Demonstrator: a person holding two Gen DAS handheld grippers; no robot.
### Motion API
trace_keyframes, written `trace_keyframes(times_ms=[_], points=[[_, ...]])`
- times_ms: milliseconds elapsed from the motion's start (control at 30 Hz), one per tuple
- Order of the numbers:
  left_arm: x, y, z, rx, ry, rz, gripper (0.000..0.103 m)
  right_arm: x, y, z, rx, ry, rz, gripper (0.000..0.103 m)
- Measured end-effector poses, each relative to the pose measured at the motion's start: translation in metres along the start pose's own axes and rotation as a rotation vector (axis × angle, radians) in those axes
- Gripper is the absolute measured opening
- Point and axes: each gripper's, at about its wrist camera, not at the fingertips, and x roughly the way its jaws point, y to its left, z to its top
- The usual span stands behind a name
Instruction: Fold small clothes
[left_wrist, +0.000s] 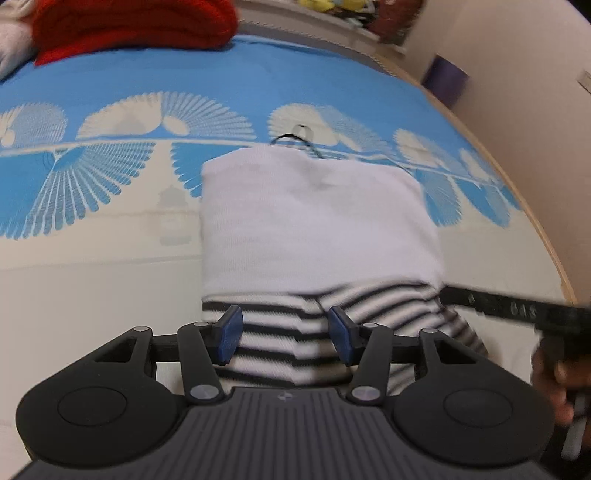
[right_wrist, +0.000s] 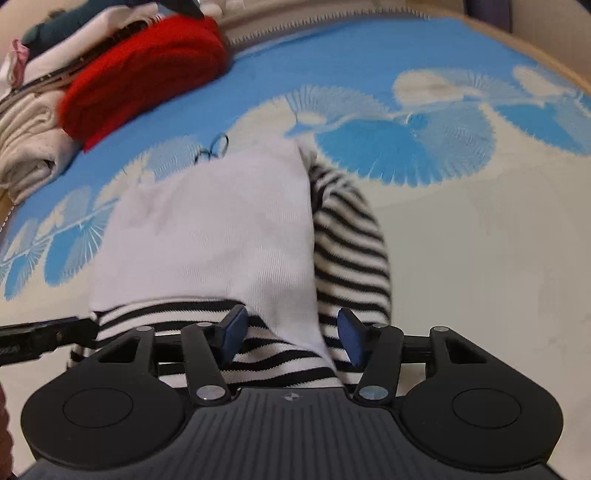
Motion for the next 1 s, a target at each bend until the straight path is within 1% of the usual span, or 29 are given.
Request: trace_keyframes(times_ms=[33, 67, 100, 133, 167, 200, 233, 267, 300, 333, 367, 400, 433, 467, 500, 533, 567, 633, 700, 767, 833, 867, 933, 1000], points=[[0.002, -0.003, -0.005, 0.03, 0.022, 0.017, 0.056, -0.003, 0.001, -0.001, -0.017, -0.004, 0.008, 0.055], [0.01, -0.005, -0.008, 0.062, 0.064, 0.056, 0.057, -0.001, 0.002, -0.003, -0.04, 0.017, 0.009, 0.054], [0.019, -0.007, -0.014, 0.1, 0.101, 0.102, 0.061, 0.004, 0.004, -0.009, -0.061, 0.06, -0.01, 0.054], [0.024, -0.006, -0.018, 0.111, 0.117, 0.117, 0.065, 0.011, 0.001, -0.017, -0.082, 0.118, -0.043, 0.056], [0.022, -0.005, -0.02, 0.089, 0.108, 0.111, 0.065, 0.021, -0.001, -0.024, -0.101, 0.178, -0.101, 0.056], [0.016, -0.005, -0.02, 0.066, 0.101, 0.116, 0.066, 0.024, -0.004, -0.028, -0.108, 0.201, -0.155, 0.057], [0.006, -0.005, -0.021, 0.053, 0.09, 0.142, 0.071, 0.021, -0.004, -0.029, -0.111, 0.195, -0.194, 0.057], [-0.008, -0.007, -0.023, 0.051, 0.06, 0.185, 0.075, 0.014, -0.003, -0.028, -0.11, 0.174, -0.208, 0.058], [-0.026, -0.01, -0.028, 0.051, 0.01, 0.217, 0.084, -0.001, -0.001, -0.026, -0.107, 0.13, -0.2, 0.059], [-0.042, -0.014, -0.032, 0.05, -0.031, 0.233, 0.09, -0.016, 0.001, -0.025, -0.108, 0.086, -0.184, 0.066], [-0.059, -0.017, -0.039, 0.047, -0.071, 0.246, 0.091, -0.034, 0.005, -0.025, -0.117, 0.036, -0.164, 0.078], [-0.075, -0.021, -0.047, 0.045, -0.103, 0.257, 0.092, -0.052, 0.008, -0.027, -0.135, -0.012, -0.152, 0.085], [-0.089, -0.026, -0.055, 0.043, -0.128, 0.263, 0.096, -0.068, 0.012, -0.03, -0.157, -0.056, -0.152, 0.094], [-0.102, -0.032, -0.065, 0.04, -0.154, 0.267, 0.096, -0.083, 0.016, -0.035, -0.177, -0.096, -0.164, 0.096], [-0.113, -0.037, -0.074, 0.035, -0.174, 0.271, 0.098, -0.095, 0.019, -0.042, -0.198, -0.126, -0.184, 0.096], [-0.124, -0.043, -0.084, 0.02, -0.189, 0.278, 0.103, -0.103, 0.022, -0.051, -0.213, -0.136, -0.199, 0.096], [-0.134, -0.05, -0.093, -0.007, -0.203, 0.279, 0.102, -0.112, 0.022, -0.058, -0.217, -0.14, -0.211, 0.096], [-0.15, -0.063, -0.108, -0.034, -0.228, 0.257, 0.102, -0.13, 0.025, -0.072, -0.195, -0.161, -0.228, 0.097], [-0.157, -0.077, -0.127, -0.018, -0.229, 0.248, 0.102, -0.153, 0.028, -0.089, -0.179, -0.203, -0.219, 0.1], [-0.158, -0.088, -0.139, -0.009, -0.221, 0.251, 0.102, -0.171, 0.032, -0.109, -0.189, -0.23, -0.208, 0.102], [-0.159, -0.094, -0.144, -0.002, -0.235, 0.279, 0.102, -0.181, 0.033, -0.125, -0.214, -0.239, -0.202, 0.102], [-0.158, -0.096, -0.144, 0.003, -0.246, 0.282, 0.102, -0.186, 0.034, -0.134, -0.22, -0.24, -0.202, 0.102], [-0.163, -0.1, -0.147, 0.003, -0.271, 0.258, 0.102, -0.194, 0.033, -0.147, -0.207, -0.233, -0.189, 0.102], [-0.167, -0.105, -0.151, 0.001, -0.281, 0.245, 0.102, -0.2, 0.036, -0.153, -0.195, -0.223, -0.173, 0.102]])
